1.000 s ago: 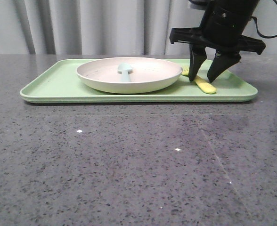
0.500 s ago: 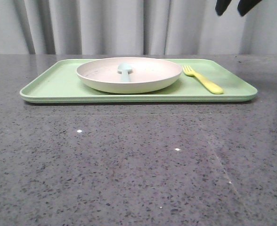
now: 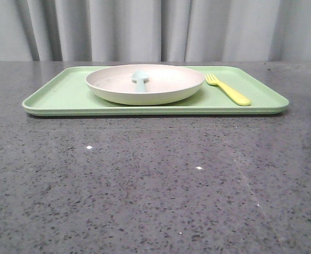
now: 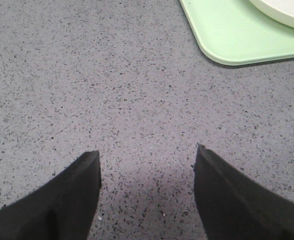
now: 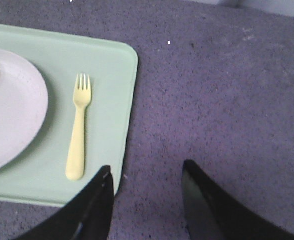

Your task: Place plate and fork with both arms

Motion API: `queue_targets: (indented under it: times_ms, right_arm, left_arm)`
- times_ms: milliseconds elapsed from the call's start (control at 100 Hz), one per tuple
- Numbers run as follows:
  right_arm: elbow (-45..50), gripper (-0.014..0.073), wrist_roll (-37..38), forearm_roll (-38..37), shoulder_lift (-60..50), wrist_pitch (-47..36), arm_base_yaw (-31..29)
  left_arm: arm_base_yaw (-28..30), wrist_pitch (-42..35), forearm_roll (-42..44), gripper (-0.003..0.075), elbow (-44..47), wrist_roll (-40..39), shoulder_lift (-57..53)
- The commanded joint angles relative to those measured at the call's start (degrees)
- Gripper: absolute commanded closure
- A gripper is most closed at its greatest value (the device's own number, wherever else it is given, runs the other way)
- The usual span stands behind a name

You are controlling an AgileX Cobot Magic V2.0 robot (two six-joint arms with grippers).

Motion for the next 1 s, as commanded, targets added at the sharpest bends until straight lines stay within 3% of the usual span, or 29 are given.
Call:
queue_targets:
  times_ms: [0, 340, 850, 990]
  right_arm:
    - [4.30, 0.0250, -0.67, -2.26, -6.11, -4.61, -0.37]
    - [23.31, 0.0250, -0.02, -4.14, -23.12, -5.20, -0.37]
    - [38.16, 0.0253, 1.29, -4.14, -41.22, -2.68, -0.37]
    - [38.40, 0.0347, 2.97, -4.14, -42.75, -3.68, -0.37]
  left_arm:
    - [0.03, -3.80, -0.86, 0.0311, -1.47, -0.48, 0.14]
    - [0.03, -3.80, -0.86, 0.0311, -1.47, -0.48, 0.14]
    - [0.03, -3.80, -0.86, 0.0311, -1.47, -0.48, 0.14]
    - [0.03, -3.80, -0.86, 0.0332, -1.47, -0.48, 0.14]
